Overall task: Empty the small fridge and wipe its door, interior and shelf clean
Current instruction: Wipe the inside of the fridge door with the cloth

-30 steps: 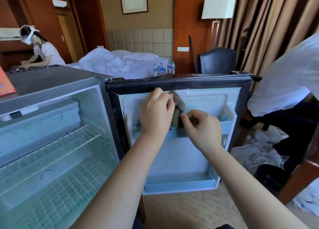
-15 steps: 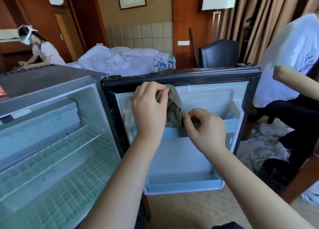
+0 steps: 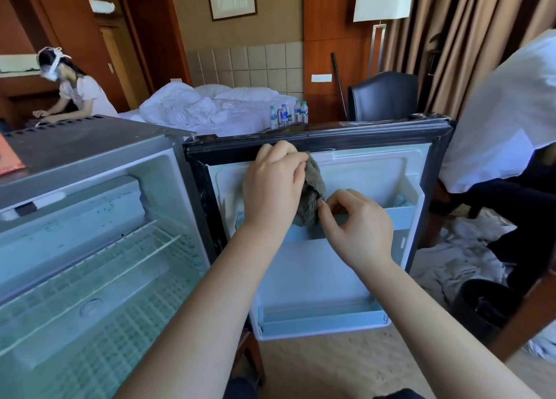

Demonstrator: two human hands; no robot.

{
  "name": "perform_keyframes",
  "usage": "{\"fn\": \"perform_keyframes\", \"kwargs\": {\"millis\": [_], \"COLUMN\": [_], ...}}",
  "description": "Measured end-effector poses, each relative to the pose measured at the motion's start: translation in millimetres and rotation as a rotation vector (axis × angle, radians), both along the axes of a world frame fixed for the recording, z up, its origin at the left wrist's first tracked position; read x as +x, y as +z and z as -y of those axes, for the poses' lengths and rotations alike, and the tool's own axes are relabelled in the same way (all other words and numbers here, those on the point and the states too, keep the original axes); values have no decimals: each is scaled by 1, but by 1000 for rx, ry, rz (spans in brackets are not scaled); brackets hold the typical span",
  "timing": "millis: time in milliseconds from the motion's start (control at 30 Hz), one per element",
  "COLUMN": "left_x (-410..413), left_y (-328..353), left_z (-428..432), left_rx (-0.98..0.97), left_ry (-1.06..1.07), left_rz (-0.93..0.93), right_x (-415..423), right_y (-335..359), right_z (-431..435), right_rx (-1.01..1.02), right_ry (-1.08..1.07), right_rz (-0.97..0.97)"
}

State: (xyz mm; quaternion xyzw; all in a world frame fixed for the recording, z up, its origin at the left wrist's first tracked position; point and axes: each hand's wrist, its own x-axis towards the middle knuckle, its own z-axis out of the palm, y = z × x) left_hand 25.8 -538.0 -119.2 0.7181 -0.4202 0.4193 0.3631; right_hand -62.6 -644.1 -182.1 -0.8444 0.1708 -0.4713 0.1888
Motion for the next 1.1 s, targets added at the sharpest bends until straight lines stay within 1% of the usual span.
{"fn": "perform_keyframes", "kwargs": {"millis": [133, 400, 500, 567, 700, 867, 967, 1033, 1100], "left_x": [10, 20, 24, 25, 27, 41, 27, 12, 0], "left_y": [5, 25, 35, 39, 40, 33, 29, 26, 21], "left_z": [-6, -14, -14, -14, -34, -78, -70, -51, -32], "left_rx": [93, 357, 424, 458, 467, 449, 352, 267, 246], "left_ry": [-62, -57, -31, -18, -29, 98, 111, 54, 1], "left_rz": [13, 315, 369, 368, 337, 308, 266, 226, 205], "right_x": [-1, -1, -2, -3, -4, -4, -5, -8, -11], "right_y": [1, 2, 1, 2, 4, 2, 1, 1, -1], "right_z": [1, 0, 0, 2, 8, 3, -5, -7, -8], "right_rx": [-19, -37, -41, -50, -58, -35, -34, -52, -78], "right_ry": [-3, -23, -21, -17, 6, 3, -23, -29, -30], "right_rz": [-5, -18, -22, -26, -38, -9, 15, 15, 10]}}
